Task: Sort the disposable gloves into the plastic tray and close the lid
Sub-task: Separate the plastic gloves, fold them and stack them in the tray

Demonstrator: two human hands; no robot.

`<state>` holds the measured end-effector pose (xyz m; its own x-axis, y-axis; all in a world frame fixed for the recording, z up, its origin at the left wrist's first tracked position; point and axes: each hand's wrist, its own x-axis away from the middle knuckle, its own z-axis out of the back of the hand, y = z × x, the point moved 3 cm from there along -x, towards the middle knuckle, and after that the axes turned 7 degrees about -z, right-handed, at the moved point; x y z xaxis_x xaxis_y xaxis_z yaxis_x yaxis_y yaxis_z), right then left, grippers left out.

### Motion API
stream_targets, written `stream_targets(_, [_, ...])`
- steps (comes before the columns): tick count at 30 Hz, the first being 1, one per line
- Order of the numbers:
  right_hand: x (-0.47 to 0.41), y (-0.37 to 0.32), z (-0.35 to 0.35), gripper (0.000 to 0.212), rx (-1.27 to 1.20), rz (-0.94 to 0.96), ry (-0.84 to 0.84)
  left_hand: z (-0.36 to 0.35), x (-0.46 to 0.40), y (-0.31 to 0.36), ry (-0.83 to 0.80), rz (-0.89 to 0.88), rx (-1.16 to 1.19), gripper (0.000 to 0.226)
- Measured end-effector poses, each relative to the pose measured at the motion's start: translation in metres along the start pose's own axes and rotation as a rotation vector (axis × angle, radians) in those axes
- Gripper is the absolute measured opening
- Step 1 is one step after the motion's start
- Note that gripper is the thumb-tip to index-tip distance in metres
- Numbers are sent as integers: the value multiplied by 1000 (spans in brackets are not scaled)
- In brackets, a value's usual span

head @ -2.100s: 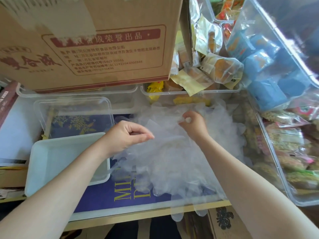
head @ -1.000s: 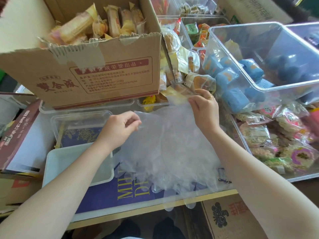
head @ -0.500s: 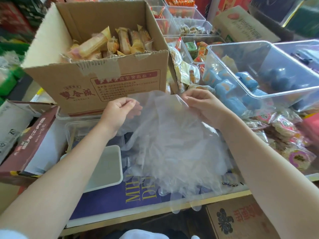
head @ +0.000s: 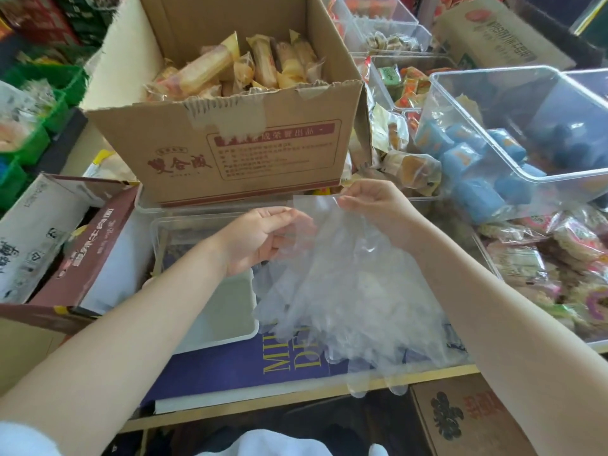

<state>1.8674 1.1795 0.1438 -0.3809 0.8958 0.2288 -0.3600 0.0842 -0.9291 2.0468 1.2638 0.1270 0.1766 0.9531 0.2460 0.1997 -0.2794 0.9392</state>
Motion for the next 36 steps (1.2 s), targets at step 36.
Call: stream_targets(36, [11,45,11,5,-445,-214,74,17,17,-29,81,-37,-207,37])
